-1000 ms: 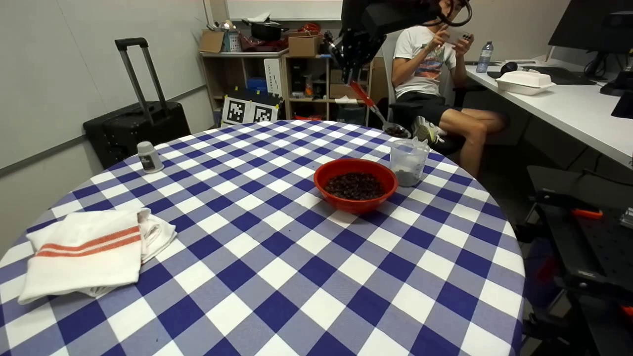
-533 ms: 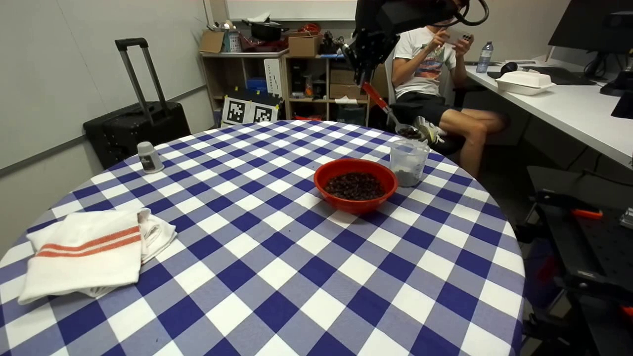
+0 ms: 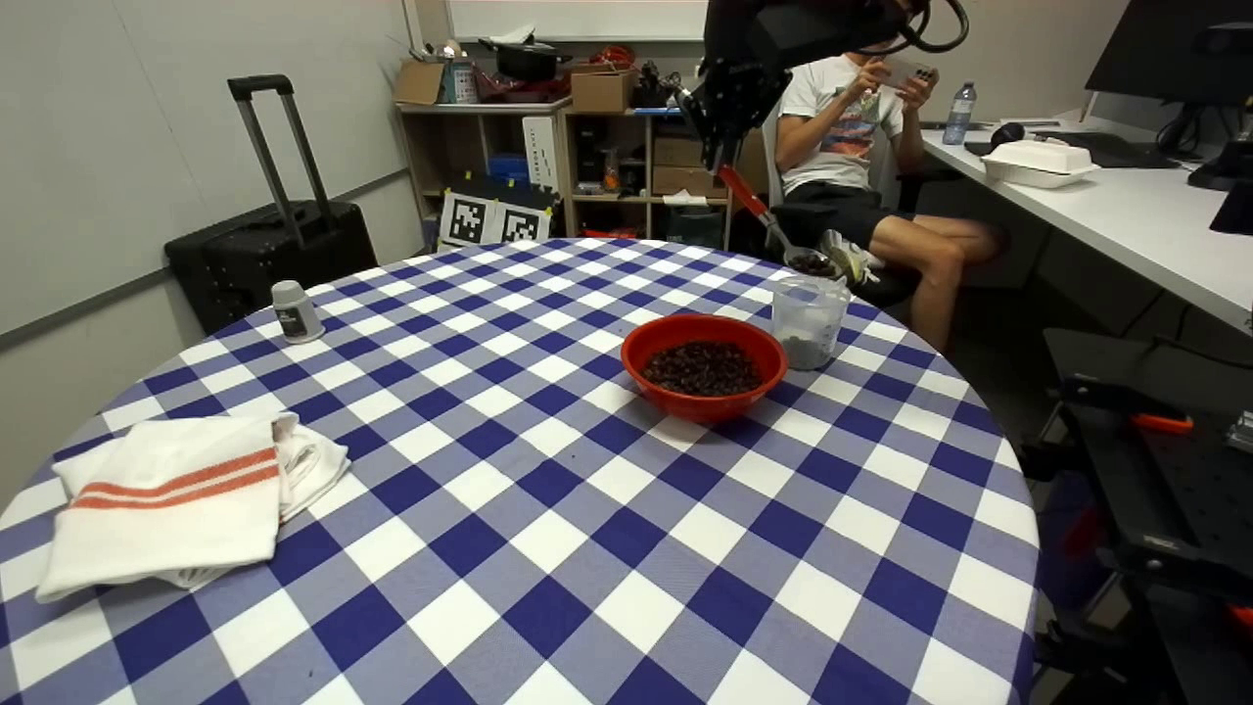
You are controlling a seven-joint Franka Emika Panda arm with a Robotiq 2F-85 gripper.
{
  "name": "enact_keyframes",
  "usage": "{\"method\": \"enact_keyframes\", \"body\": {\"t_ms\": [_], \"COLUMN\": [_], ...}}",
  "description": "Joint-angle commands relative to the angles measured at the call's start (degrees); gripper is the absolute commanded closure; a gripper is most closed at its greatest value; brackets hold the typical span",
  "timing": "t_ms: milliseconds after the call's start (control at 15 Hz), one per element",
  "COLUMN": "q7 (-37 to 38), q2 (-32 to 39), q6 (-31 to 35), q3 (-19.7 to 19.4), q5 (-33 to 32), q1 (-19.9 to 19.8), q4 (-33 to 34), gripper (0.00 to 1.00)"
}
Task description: Transfer a spoonful of contents from orange bowl into the transparent jar
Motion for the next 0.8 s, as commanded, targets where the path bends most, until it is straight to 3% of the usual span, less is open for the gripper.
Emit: {"method": "enact_keyframes", "body": {"t_ms": [0, 400, 733], "q7": [0.63, 2.57, 10.40], "q2": [1.28, 3.82, 6.29], "q6": [-0.50, -0.59, -1.49], "q3": [0.94, -0.54, -2.51], "q5": [-0.42, -1.51, -8.37], "q1": [-1.62, -2.72, -1.26], "q4": [1.35, 3.85, 6.19], "gripper": [0.95, 0.95, 0.95]}}
